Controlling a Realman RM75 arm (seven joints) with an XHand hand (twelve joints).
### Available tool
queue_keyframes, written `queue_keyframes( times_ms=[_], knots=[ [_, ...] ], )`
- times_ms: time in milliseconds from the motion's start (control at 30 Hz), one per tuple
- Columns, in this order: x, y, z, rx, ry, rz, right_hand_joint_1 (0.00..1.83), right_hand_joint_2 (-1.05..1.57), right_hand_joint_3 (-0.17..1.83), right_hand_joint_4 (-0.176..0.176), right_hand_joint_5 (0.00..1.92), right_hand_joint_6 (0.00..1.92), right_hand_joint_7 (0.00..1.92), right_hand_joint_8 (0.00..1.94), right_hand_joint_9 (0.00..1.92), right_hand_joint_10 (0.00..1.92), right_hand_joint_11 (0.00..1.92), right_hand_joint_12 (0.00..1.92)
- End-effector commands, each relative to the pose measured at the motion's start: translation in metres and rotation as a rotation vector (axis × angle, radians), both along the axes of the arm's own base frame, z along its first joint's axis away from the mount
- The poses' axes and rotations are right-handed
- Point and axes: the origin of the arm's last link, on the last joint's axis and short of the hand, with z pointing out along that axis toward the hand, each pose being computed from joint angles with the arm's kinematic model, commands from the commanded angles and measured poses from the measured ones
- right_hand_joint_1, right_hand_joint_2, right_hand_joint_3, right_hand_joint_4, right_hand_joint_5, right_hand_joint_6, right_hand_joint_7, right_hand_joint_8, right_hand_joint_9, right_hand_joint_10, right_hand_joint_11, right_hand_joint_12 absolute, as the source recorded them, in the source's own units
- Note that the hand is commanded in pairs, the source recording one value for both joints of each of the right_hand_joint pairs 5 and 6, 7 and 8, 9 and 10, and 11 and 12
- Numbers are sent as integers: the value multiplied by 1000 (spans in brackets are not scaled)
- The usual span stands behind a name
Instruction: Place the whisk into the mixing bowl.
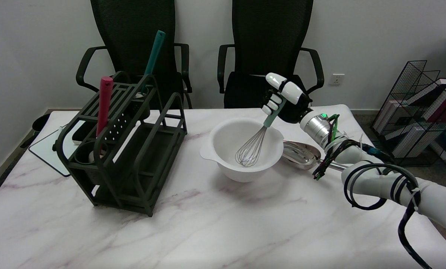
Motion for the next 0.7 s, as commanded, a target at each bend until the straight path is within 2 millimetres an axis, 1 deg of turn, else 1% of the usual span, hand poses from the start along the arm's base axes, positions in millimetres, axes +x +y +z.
queue_keyframes(
  times_ms=[33,67,100,133,233,267,300,333,367,433,467,533,700],
  knots=[
    [-9,1,-3,-3,-9,-18,1030,1284,508,0,1920,1920,1599,1599,1522,1522,1330,1330],
    [-9,1,-3,-2,-10,-17,1029,1263,529,0,1920,1920,1569,1569,1483,1483,1307,1307],
    [-9,2,-3,-2,-10,-14,1031,1179,586,0,1903,1903,1496,1496,1374,1374,1240,1240],
    [-8,2,-3,-1,-10,-7,1039,1090,643,0,1858,1858,1444,1444,1308,1308,1186,1186],
    [-6,2,-3,-1,-12,8,1080,692,944,0,1539,1539,1318,1318,1178,1178,1053,1053],
    [-5,2,-2,-3,-11,13,1109,497,1140,0,1356,1356,1254,1254,1127,1127,1005,1005],
    [-4,2,-1,-7,-12,20,1144,303,1314,0,1119,1119,1162,1162,1044,1044,941,941],
    [-4,2,0,-9,-12,22,1172,199,1376,0,938,938,1092,1092,964,964,893,893],
    [-4,3,1,-12,-13,27,1208,127,1352,0,749,749,1010,1010,865,865,847,847],
    [-3,3,4,-21,-12,37,1224,123,1291,0,568,568,930,930,741,741,820,820],
    [-2,4,6,-27,-10,48,1234,123,1275,0,501,501,899,899,719,719,808,808],
    [1,5,12,-43,-8,76,1230,85,1287,0,447,447,841,841,687,687,770,770],
    [11,15,40,-129,-20,172,1205,16,1319,0,466,466,745,745,654,654,743,743]
  ],
)
